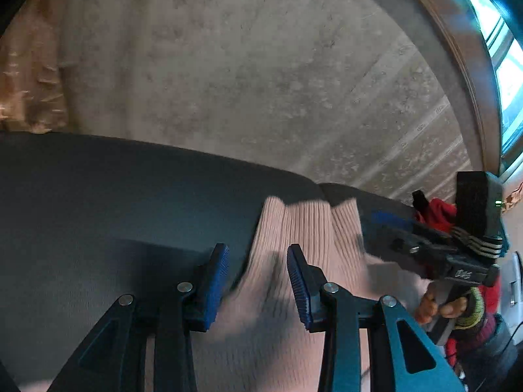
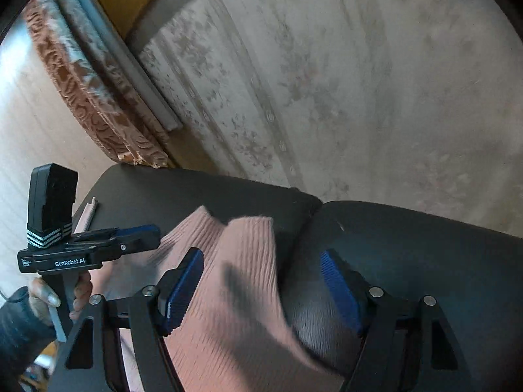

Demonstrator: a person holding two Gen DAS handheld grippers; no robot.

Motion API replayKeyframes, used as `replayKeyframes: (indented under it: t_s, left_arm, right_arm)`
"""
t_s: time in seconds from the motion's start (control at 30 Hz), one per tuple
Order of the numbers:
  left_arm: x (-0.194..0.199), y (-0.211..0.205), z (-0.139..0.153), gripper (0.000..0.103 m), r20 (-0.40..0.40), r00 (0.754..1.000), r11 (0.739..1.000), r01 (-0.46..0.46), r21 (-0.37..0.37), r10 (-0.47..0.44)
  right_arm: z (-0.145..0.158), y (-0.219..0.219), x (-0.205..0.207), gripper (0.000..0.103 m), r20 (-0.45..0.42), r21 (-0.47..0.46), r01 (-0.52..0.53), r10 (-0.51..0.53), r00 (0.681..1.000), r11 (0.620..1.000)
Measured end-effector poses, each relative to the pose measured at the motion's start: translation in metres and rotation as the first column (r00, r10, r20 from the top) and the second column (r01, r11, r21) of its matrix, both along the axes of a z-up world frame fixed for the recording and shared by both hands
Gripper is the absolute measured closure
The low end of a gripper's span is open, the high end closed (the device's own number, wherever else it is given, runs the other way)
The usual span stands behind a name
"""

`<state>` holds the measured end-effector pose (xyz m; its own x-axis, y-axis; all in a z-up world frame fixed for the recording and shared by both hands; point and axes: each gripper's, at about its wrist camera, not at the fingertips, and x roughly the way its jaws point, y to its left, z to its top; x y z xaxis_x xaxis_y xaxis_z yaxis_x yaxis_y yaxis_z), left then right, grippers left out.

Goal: Fold clothes

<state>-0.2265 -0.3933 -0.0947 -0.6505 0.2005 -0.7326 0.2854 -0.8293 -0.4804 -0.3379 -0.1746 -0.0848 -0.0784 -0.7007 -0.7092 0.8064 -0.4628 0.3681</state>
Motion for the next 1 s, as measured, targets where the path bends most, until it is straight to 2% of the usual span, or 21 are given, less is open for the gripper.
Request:
replayKeyframes:
  t_s: [0.13, 0.17, 0.2, 0.23, 0.27, 0.3, 0.47, 0.57, 0.67, 0.77, 0.9, 1.0]
  left_arm:
    - [-0.021, 0.002, -0.002, 0.064, -0.012, 0.998, 0.997, 0.067, 0.038, -0.067]
    - [-0.026, 0.005, -0.002, 0.067, -0.011, 0.996, 0.996, 0.084, 0.023, -0.084]
    - [-0.029, 0.007, 0.0, 0.068, -0.004, 0.995, 0.995, 0.096, 0.003, -0.096]
    - [-0.029, 0.008, 0.001, 0.086, -0.005, 0.995, 0.995, 0.097, -0.004, -0.097]
    - [-0.028, 0.009, 0.003, 0.099, -0.01, 0.995, 0.996, 0.094, -0.005, -0.094]
    - [-0.027, 0.01, 0.005, 0.099, -0.015, 0.996, 0.996, 0.091, -0.005, -0.092]
    - [0.015, 0.017, 0.044, 0.099, -0.168, 0.983, 0.997, 0.074, -0.004, -0.074]
    - [0.05, 0.029, 0.06, 0.099, -0.208, 0.975, 0.996, 0.076, -0.035, -0.082]
    - [0.085, 0.042, 0.075, 0.099, -0.24, 0.966, 0.994, 0.079, -0.07, -0.093]
    - [0.112, 0.055, 0.071, 0.099, -0.224, 0.97, 0.993, 0.078, -0.09, -0.097]
    - [0.144, 0.07, 0.047, 0.099, -0.169, 0.982, 0.995, 0.07, -0.076, -0.082]
    - [0.17, 0.074, 0.026, 0.098, -0.115, 0.992, 0.997, 0.037, -0.061, -0.044]
  right_arm:
    - [-0.013, -0.018, -0.011, 0.028, 0.031, -0.007, -0.04, 0.04, 0.999, 0.999]
    - [-0.014, -0.021, -0.012, 0.033, 0.044, -0.015, -0.056, 0.057, 0.997, 0.998]
    - [-0.016, -0.025, -0.011, 0.062, 0.057, -0.005, -0.073, 0.073, 0.996, 0.997]
    - [-0.02, -0.03, -0.009, 0.086, 0.065, 0.026, -0.088, 0.086, 0.994, 0.996]
    - [-0.018, -0.031, -0.007, 0.086, 0.057, 0.028, -0.092, 0.09, 0.994, 0.995]
    - [-0.016, -0.031, -0.005, 0.09, 0.049, 0.028, -0.095, 0.093, 0.994, 0.995]
    - [0.02, -0.012, 0.017, 0.09, 0.01, -0.054, -0.087, 0.088, 0.996, 0.995]
    - [0.041, 0.005, 0.038, 0.09, -0.01, -0.107, -0.098, 0.098, 0.995, 0.989]
    - [0.05, 0.026, 0.068, 0.09, -0.048, -0.116, -0.121, 0.116, 0.992, 0.986]
    - [0.046, 0.047, 0.1, 0.09, -0.062, -0.109, -0.129, 0.122, 0.991, 0.986]
    - [0.022, 0.071, 0.137, 0.09, -0.044, -0.062, -0.124, 0.121, 0.992, 0.99]
    - [0.019, 0.085, 0.148, 0.084, -0.037, -0.05, -0.11, 0.108, 0.993, 0.993]
